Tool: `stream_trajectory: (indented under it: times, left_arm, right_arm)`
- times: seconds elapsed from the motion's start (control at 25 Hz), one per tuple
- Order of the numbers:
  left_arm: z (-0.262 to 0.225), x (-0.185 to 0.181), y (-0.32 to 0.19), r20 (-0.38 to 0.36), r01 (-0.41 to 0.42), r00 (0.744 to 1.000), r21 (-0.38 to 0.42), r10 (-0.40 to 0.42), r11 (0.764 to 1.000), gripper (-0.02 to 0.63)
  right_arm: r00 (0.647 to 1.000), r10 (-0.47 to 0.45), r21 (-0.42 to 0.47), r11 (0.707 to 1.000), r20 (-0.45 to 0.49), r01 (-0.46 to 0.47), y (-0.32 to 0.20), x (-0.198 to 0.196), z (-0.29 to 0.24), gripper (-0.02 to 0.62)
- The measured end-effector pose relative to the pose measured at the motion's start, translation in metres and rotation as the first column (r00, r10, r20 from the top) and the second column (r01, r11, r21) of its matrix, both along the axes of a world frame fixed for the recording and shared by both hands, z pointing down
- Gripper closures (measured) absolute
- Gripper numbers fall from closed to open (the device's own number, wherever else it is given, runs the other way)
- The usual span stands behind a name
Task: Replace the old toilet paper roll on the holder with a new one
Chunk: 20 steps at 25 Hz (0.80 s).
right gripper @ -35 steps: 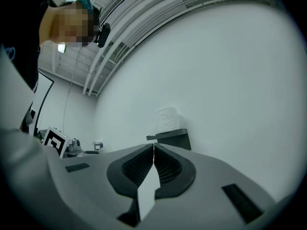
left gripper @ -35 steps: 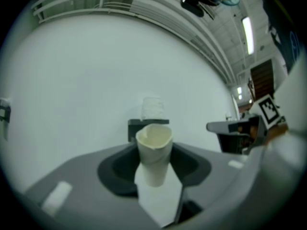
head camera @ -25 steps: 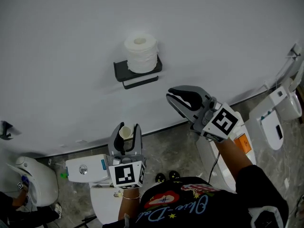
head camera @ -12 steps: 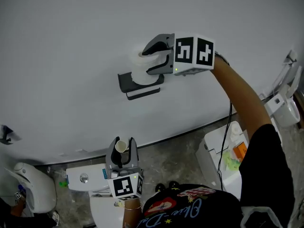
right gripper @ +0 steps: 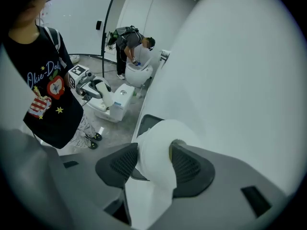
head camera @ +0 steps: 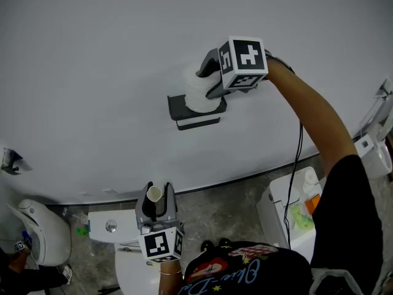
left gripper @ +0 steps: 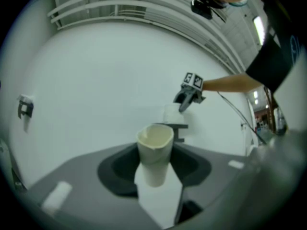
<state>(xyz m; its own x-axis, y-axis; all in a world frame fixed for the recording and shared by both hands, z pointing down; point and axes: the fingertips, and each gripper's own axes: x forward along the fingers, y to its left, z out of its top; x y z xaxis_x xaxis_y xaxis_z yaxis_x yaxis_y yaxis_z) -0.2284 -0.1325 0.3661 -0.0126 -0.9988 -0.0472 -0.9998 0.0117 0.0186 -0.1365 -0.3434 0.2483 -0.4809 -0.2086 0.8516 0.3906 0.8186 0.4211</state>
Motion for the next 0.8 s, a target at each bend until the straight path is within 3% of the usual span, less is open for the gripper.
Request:
stream_trajectory:
  times: [0.12,0.24,0.32,0.4,0.48,0.6,0.68,0.8]
  left_arm:
    - [0.001,0.002,-0.001,-0.001,-0.004,1.000,-0.002,0.004,1.000,0.419]
    - [0.001,0.008,-0.003,0.004,-0.024,1.000,-0.004,0.024,1.000,0.419]
    - [-0.001,0.014,-0.005,0.012,-0.041,0.999,-0.004,0.041,0.999,0.419]
    - [-0.004,0.020,-0.008,0.023,-0.058,0.998,-0.003,0.058,0.998,0.419]
    - [-0.006,0.025,-0.013,0.034,-0.072,0.997,-0.002,0.072,0.997,0.419]
    - [-0.011,0.033,-0.022,0.047,-0.091,0.995,0.000,0.091,0.996,0.419]
    - [-0.012,0.039,-0.026,0.058,-0.106,0.993,-0.003,0.106,0.994,0.419]
    - [-0.013,0.048,-0.031,0.079,-0.130,0.988,-0.013,0.130,0.991,0.419]
  right_arm:
    - [0.999,0.015,0.020,1.000,0.039,-0.015,0.001,0.002,-0.001,0.383]
    - [0.989,0.029,0.026,0.999,0.148,-0.033,0.003,0.010,-0.006,0.390]
    - [0.962,0.031,0.025,0.999,0.270,-0.039,0.007,0.020,-0.011,0.396]
    - [0.907,0.045,-0.008,0.999,0.419,-0.046,0.014,0.033,-0.019,0.396]
    - [0.811,0.077,-0.074,0.996,0.580,-0.042,0.025,0.051,-0.031,0.397]
    - [0.594,0.144,-0.179,0.984,0.791,0.000,0.046,0.084,-0.053,0.397]
    - [0.445,0.203,-0.236,0.972,0.872,0.019,0.058,0.112,-0.054,0.397]
    - [0.288,0.310,-0.324,0.946,0.906,-0.001,0.065,0.151,-0.023,0.397]
